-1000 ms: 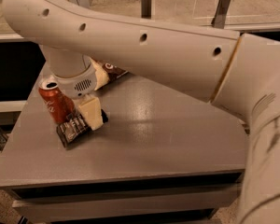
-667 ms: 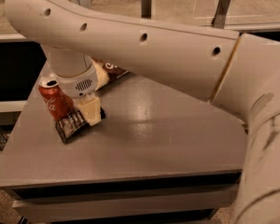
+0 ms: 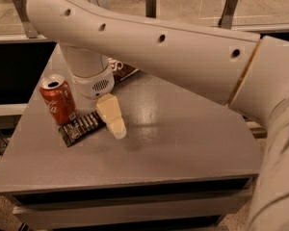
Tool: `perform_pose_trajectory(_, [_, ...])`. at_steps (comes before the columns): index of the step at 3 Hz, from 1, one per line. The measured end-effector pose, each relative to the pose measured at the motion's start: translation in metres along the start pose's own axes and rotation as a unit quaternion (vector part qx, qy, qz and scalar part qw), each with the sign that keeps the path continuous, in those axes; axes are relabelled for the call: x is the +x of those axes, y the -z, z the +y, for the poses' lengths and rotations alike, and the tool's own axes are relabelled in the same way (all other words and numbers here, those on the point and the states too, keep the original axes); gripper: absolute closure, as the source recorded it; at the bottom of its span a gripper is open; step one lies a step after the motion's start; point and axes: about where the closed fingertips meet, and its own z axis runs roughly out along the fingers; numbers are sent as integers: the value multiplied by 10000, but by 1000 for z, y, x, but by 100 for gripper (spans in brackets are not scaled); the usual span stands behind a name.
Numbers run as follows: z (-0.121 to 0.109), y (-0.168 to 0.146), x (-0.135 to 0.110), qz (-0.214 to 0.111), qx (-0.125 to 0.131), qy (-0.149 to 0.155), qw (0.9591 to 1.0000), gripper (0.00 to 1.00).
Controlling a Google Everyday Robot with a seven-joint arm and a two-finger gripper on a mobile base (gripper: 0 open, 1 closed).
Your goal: Move rxbar chocolate near coke can
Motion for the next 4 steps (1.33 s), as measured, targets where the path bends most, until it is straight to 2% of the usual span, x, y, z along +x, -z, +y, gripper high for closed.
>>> perform_pose_trajectory(2, [1,28,10,72,215,-22,9997,0])
perform_pose_trajectory(4, [11,64,56,143,508,-308,9981,0])
